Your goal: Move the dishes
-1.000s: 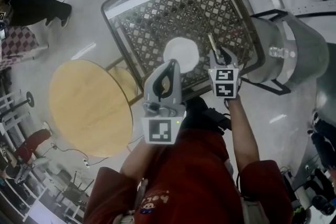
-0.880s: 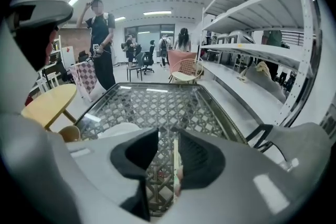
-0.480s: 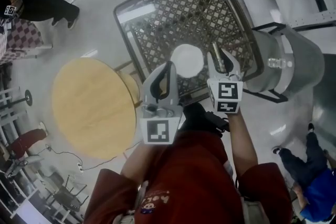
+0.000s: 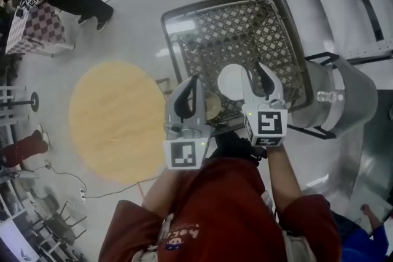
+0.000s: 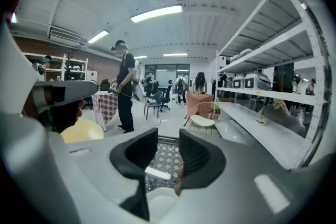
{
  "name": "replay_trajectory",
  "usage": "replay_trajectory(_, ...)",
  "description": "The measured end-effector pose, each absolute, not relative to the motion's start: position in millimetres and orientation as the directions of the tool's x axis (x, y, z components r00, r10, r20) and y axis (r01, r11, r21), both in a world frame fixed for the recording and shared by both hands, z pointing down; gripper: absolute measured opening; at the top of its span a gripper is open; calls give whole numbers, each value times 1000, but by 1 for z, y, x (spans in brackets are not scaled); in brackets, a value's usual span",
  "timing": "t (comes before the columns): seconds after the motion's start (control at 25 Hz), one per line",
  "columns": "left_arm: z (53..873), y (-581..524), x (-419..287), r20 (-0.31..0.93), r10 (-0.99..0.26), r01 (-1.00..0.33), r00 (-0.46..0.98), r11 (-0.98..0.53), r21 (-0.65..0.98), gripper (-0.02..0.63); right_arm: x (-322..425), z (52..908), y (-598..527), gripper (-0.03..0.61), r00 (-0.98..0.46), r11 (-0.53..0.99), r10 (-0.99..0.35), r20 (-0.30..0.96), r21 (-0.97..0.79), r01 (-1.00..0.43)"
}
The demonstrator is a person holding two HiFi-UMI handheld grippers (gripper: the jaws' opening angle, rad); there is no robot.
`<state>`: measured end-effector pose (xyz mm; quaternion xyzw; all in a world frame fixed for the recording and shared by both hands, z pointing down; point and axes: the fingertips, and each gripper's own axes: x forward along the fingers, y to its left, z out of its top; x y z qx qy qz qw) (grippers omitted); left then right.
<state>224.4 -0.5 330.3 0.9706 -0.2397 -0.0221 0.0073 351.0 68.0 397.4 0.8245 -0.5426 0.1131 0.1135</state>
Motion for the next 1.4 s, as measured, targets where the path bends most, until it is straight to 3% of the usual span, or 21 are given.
replay_trajectory(0.56,310,-61,89,-75,-694,-696,716,-718,9,6,232,331,-17,127,145,-129,-972,182,100,-987)
replay_trajectory(1.4,314,-100,-151,-79,-918,-921,388,-389,-6,6,-6,327,-114,127,-266,285,-950,164,102,-953)
